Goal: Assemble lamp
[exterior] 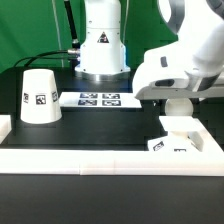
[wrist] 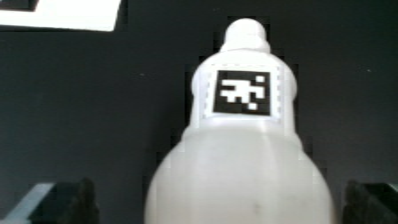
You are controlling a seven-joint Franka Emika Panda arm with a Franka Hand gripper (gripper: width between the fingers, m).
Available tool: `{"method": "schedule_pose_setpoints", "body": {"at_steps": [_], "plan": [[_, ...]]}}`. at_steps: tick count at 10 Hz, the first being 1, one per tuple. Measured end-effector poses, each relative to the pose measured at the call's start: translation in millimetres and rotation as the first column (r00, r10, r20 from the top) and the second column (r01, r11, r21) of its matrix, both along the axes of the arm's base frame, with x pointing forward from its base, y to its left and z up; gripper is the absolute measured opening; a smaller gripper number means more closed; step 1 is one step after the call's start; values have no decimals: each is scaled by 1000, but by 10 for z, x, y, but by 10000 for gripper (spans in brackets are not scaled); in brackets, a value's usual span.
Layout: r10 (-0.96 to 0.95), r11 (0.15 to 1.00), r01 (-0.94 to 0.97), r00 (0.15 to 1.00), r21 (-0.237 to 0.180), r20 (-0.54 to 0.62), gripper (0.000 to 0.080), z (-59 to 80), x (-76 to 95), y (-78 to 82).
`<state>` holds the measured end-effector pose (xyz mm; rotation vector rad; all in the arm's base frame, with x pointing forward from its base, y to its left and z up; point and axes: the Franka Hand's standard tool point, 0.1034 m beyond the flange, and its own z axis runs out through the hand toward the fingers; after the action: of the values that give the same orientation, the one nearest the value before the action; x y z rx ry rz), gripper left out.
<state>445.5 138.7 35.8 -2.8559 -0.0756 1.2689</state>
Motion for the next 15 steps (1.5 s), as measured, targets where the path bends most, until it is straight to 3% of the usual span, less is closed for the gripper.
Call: {"method": "schedule_pose_setpoints", "body": {"at_steps": [1,2,12,14,15], "plan": [[-2,1000,1,998,-12,-56,698,-29,5,14],[-10,1000,10,999,-18,-35,698,-60,54,39],[-26,999,25,999,-34,-34,698,-266,-86,1],[-26,999,25,999,-34,-32,668,-268,-82,1],[-26,999,25,999,-34,-33,574,-268,-82,1]]}}
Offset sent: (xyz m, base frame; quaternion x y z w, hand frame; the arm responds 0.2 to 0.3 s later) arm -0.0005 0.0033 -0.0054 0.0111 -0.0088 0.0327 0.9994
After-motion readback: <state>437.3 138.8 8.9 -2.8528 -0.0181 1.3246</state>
